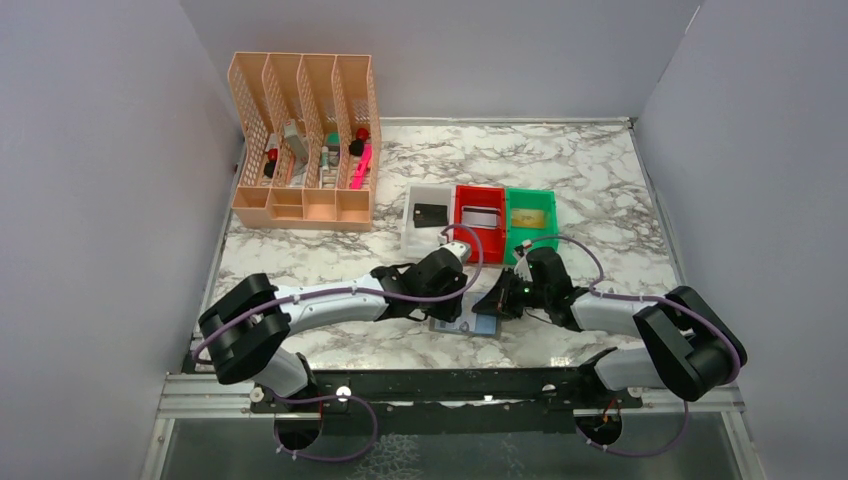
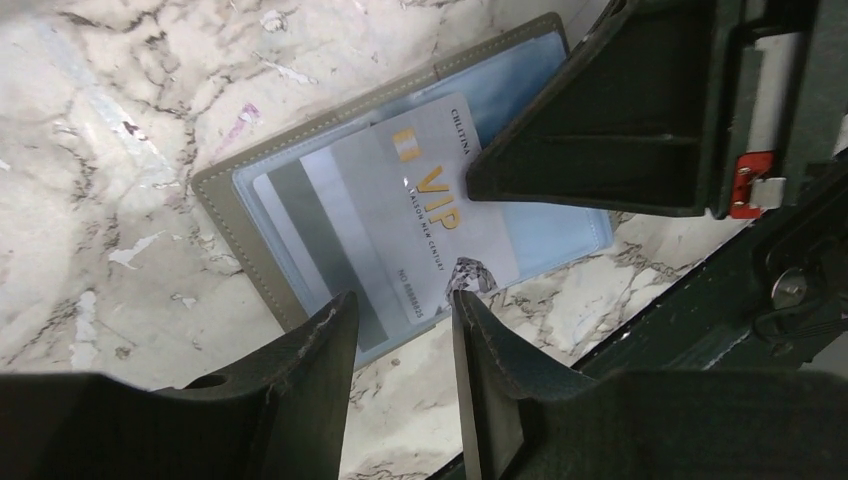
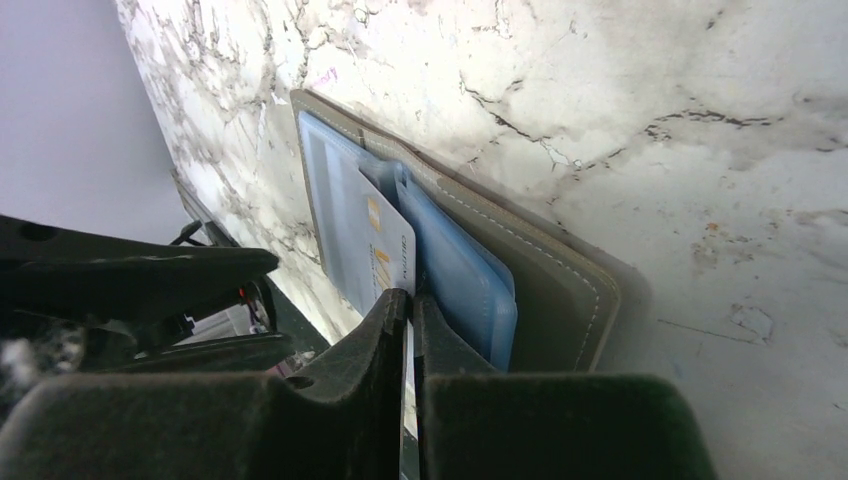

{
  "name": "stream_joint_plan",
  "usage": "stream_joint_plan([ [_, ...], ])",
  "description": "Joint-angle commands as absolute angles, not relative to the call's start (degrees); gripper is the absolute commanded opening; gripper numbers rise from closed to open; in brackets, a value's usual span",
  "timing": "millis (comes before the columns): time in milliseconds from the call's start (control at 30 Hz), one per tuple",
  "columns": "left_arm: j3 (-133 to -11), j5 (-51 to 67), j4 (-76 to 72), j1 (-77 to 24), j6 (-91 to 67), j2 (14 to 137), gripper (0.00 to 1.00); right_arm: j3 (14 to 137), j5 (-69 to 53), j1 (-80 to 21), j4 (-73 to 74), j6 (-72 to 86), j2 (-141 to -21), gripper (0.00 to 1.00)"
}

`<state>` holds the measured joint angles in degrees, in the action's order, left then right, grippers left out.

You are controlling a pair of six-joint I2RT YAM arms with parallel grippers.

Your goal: Take the credit cards out of the card holder

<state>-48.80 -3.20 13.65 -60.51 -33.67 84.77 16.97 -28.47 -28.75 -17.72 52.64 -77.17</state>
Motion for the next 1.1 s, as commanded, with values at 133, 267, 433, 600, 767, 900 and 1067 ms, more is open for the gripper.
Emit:
stream_joint_plan([
  [133,-45.93,1.02,8.70,-60.71,-34.91,89.05,0.41,15.56,-29.12,-28.39,-18.76,53.22,-77.62,0.16],
  [267,-45.59,1.07,8.86,-60.73,-35.11,90.22,0.37,15.15,-29.24,-28.39,-19.18,54.09,-77.28,0.22],
  [433,-44.97,-0.03,10.55,-60.69,-35.77,90.44,0.32,13.59,-29.42,-28.39,-20.86,56.71,-76.46,0.27],
  [600,-44.69,-0.15,11.08,-60.73,-35.77,89.85,0.29,10.75,-28.92,-28.37,-24.84,60.26,-76.06,0.29],
  [767,-45.14,-0.06,11.25,-60.67,-35.51,89.92,0.28,10.50,-31.32,-28.39,-28.72,59.99,-77.94,0.29],
  [900,-45.15,-0.03,11.30,-60.73,-35.60,89.74,0.27,11.61,-31.71,-28.47,-28.45,58.84,-79.48,0.28],
  [1067,-45.10,0.02,11.25,-60.73,-35.69,89.66,0.26,12.04,-32.17,-28.48,-29.19,58.18,-80.85,0.21],
])
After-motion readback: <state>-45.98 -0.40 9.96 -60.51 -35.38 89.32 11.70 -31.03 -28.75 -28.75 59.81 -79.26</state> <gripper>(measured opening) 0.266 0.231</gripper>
